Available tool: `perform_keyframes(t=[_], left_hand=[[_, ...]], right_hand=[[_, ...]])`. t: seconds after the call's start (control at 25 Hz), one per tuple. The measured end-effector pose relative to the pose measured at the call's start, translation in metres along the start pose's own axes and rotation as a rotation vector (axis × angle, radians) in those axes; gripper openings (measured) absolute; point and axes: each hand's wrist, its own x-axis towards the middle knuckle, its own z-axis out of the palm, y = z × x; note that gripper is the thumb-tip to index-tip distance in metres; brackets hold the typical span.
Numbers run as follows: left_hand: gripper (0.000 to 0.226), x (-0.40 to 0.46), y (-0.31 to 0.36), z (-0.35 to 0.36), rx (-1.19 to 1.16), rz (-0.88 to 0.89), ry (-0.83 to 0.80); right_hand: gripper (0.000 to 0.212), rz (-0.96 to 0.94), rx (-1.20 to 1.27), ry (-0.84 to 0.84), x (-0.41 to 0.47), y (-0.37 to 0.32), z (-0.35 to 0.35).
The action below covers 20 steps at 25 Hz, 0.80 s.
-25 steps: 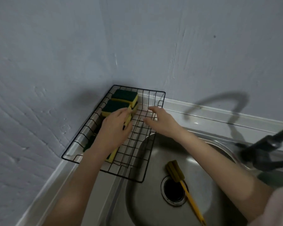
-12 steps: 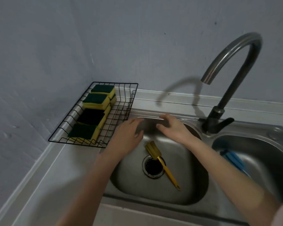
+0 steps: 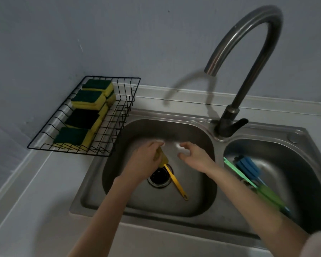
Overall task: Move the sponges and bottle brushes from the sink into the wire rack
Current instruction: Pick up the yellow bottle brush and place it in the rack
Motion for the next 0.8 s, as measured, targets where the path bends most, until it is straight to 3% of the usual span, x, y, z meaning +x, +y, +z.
perform_keyframes(t=[0.2,0.56,0.8], left_hand=[[0.044,0.01,-0.012,0.027,0.021,-0.078,-0.07],[0.042,0.046,-0.053,0.097,-0.032,-0.214,-0.342],[0.046,0.074,-0.06,0.135,-0.083,-0.217,-0.509]], right_hand=[[0.047,0.078,-0.006,-0.108,0.022,0.033,0.02],[0.042,0.295,-0.083,-0.285,0.063,0.093,0.078],[0.028,0.341,-0.223,-0.29,0.081,0.111,0.105]])
